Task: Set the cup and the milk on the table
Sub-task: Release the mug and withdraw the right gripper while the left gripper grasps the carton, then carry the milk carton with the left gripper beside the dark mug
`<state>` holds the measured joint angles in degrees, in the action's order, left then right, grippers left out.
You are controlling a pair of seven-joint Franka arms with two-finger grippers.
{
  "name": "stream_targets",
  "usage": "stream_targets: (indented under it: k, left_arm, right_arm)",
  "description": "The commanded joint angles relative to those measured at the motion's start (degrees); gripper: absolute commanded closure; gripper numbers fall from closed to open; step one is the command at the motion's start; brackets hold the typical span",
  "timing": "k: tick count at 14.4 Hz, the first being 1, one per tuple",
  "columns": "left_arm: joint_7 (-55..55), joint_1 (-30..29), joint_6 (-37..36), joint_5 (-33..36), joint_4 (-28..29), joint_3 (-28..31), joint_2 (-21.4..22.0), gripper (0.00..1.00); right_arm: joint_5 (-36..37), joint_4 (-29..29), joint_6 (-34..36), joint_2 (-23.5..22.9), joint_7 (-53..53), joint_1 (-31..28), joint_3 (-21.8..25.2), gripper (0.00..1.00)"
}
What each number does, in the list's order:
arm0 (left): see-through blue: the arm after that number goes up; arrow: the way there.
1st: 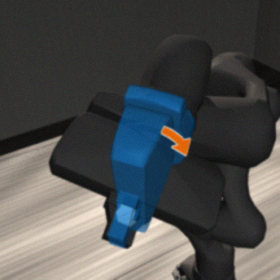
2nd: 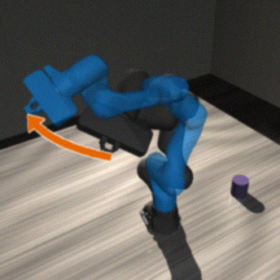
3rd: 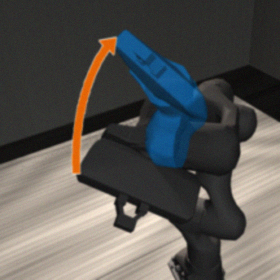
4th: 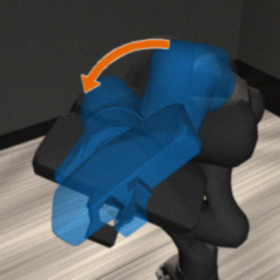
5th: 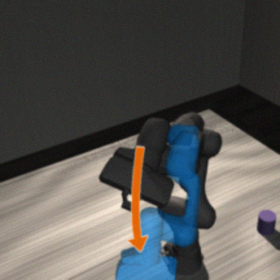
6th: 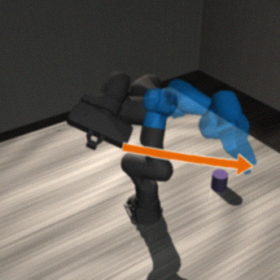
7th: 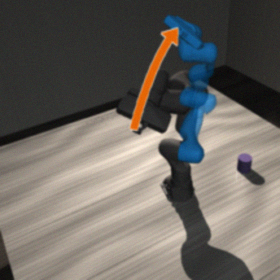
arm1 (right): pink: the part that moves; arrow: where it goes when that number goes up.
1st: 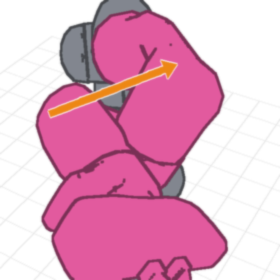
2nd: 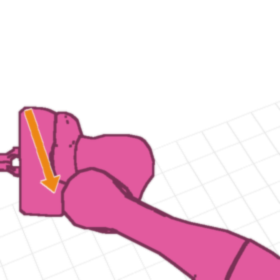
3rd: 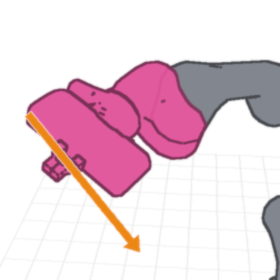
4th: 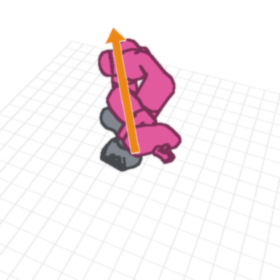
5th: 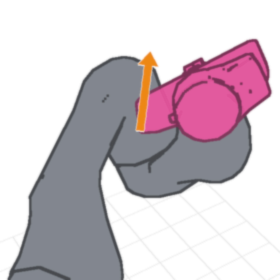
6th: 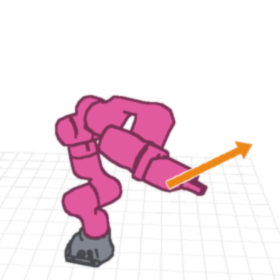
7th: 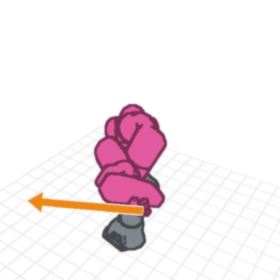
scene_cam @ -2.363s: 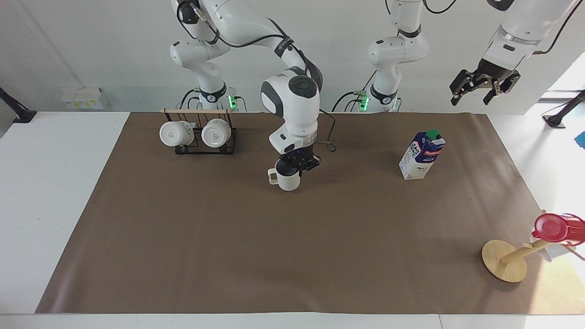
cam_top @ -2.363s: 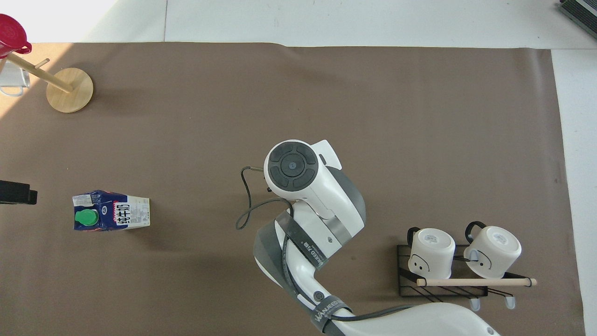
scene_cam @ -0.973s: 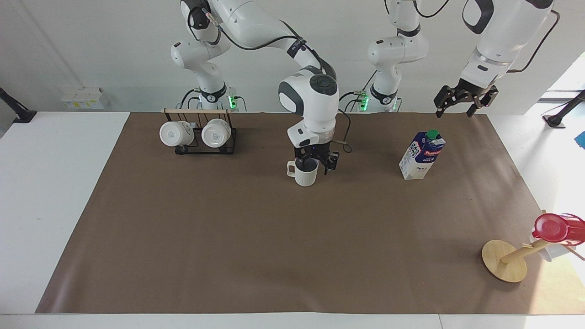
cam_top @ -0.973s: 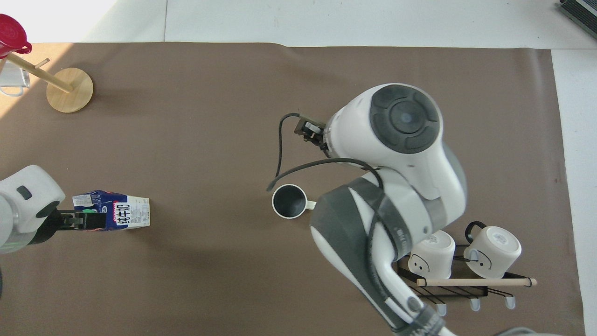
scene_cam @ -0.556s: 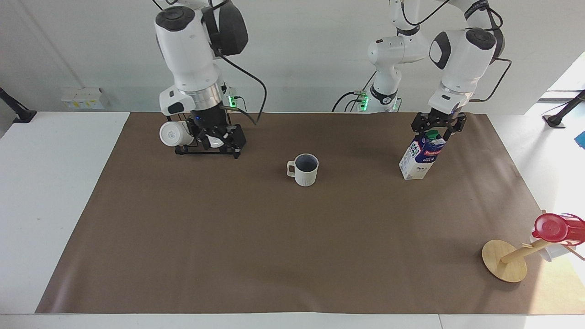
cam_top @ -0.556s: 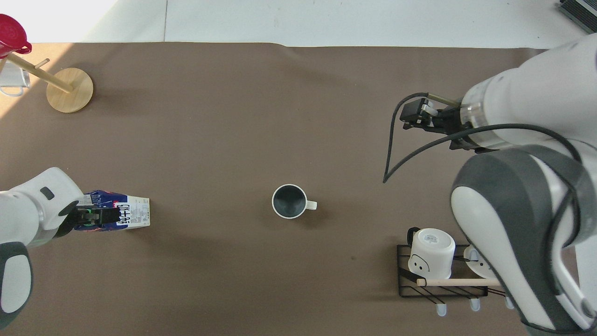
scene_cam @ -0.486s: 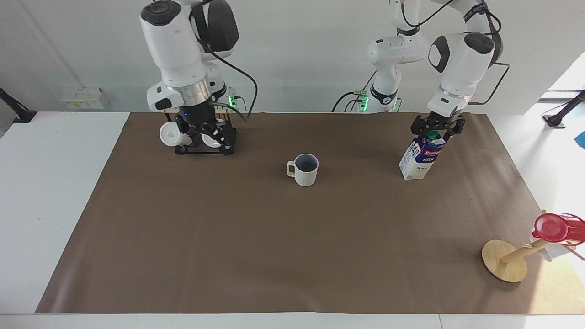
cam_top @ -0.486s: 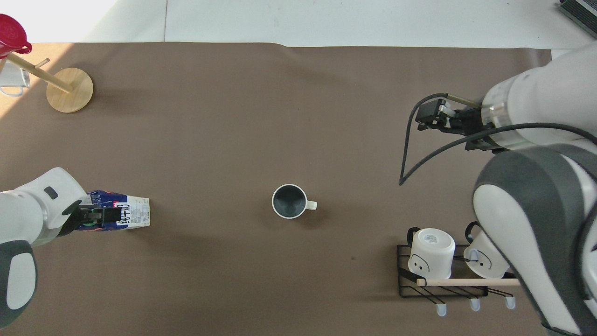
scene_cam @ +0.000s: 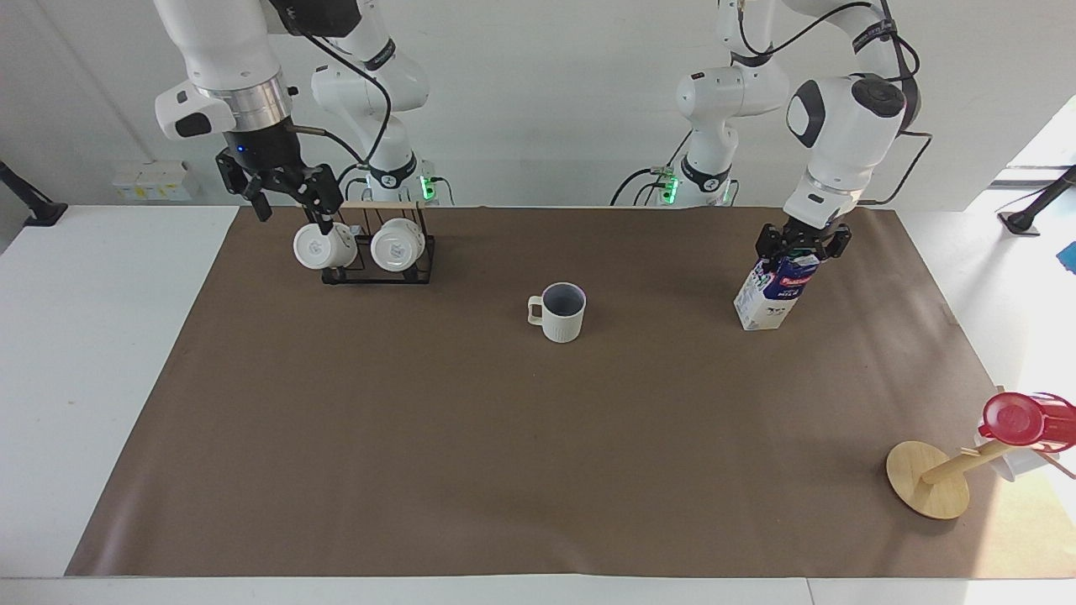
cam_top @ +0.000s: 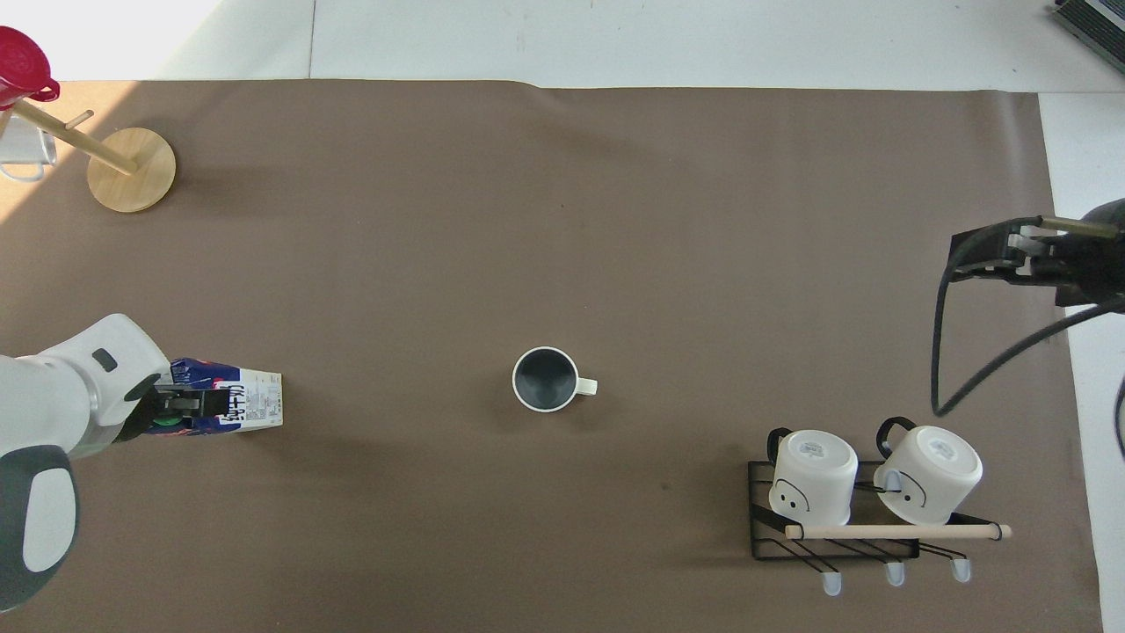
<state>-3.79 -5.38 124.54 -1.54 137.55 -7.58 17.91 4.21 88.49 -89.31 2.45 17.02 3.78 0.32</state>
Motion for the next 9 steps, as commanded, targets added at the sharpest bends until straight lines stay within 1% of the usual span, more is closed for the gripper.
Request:
stream_targets:
  k: [1, 2, 4, 5, 6, 9]
  left_arm:
    - [-0.70, 0.19, -3.40, -0.22, -1.83, 0.37, 0.55, 0.33]
    - [-0.70, 0.11, -4.38, -0.22, -2.45, 0.37, 0.55, 0.36]
    - [-0.79, 0.11, -5.52, -0.22, -3.68, 0.46, 0.55, 0.43]
    - [-0.79, 0.02, -6.58, -0.22, -4.56, 0.46, 0.55, 0.47]
    - [-0.79, 0.02, -7.37, -0.22, -5.18, 0.46, 0.46, 0.51]
    - [0.09, 0.28, -8.25, -0.31, -6.67, 0.37, 0.02, 0.53]
  right_arm:
    - [1.24, -2.44, 3.53, -0.35, -4.09, -1.66, -0.40, 0.00]
    - [0.98, -2.44, 3.97, -0.08, -4.88, -1.67, -0.40, 0.00]
    - [-0.08, -2.88, 7.91, -0.34, -5.16, -1.84, -0.23, 0.00]
    - [-0.78, -4.36, 8.54, -0.43, -5.16, -1.84, -0.23, 0.00]
    - [-1.57, -4.64, 8.63, -0.43, -5.16, -1.93, -0.23, 0.00]
    - [-2.37, -4.38, 9.33, 0.18, -5.16, -2.19, 0.21, 0.00]
